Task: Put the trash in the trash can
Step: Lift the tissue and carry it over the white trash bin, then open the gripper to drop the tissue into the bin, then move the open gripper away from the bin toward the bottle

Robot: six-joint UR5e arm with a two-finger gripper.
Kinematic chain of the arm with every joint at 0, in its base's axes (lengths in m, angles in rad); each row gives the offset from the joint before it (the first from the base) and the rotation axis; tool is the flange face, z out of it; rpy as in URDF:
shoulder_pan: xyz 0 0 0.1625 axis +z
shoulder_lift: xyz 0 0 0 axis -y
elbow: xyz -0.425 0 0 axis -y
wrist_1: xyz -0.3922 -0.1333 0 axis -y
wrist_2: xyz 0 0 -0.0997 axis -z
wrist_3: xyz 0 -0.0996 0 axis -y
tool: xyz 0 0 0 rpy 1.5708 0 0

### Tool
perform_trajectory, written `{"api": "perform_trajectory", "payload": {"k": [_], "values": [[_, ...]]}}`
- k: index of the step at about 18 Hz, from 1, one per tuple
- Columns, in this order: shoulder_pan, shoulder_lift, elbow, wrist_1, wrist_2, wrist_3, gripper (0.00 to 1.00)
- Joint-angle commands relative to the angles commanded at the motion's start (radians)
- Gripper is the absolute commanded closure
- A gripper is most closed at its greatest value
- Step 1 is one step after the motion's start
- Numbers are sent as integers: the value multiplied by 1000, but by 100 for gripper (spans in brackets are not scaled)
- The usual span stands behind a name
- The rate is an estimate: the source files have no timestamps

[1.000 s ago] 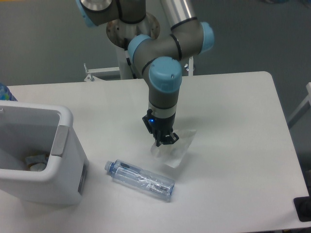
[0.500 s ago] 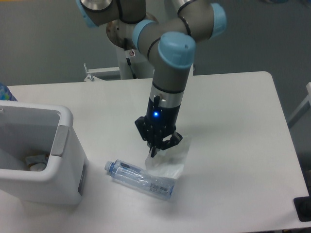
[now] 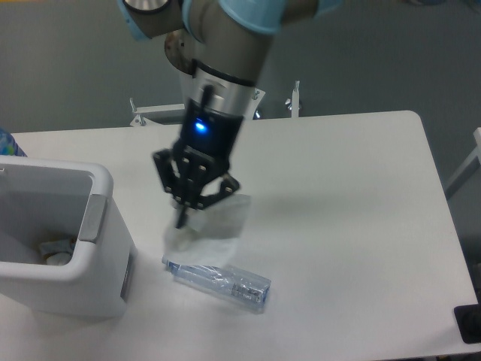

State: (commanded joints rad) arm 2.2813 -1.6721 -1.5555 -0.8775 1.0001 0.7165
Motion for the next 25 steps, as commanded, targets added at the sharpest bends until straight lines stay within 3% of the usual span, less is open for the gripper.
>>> {"api": "perform_trajectory", "payload": {"k": [5, 8, 9, 10, 11, 12, 13, 20, 25], "values": [[-130, 31, 6, 2, 2, -71, 100], [-169, 22, 3, 2, 2, -71, 100], [-178, 17, 2, 3, 3, -69, 95], [-186, 5, 2, 5, 2, -65, 76], [-190, -3, 5, 6, 2, -63, 47], [-203, -12, 5, 15, 2, -63, 11], [-206, -18, 5, 29, 3, -68, 0], [-197, -21, 26, 37, 5, -109, 0], [-42, -29, 29, 37, 8, -189, 0]]}}
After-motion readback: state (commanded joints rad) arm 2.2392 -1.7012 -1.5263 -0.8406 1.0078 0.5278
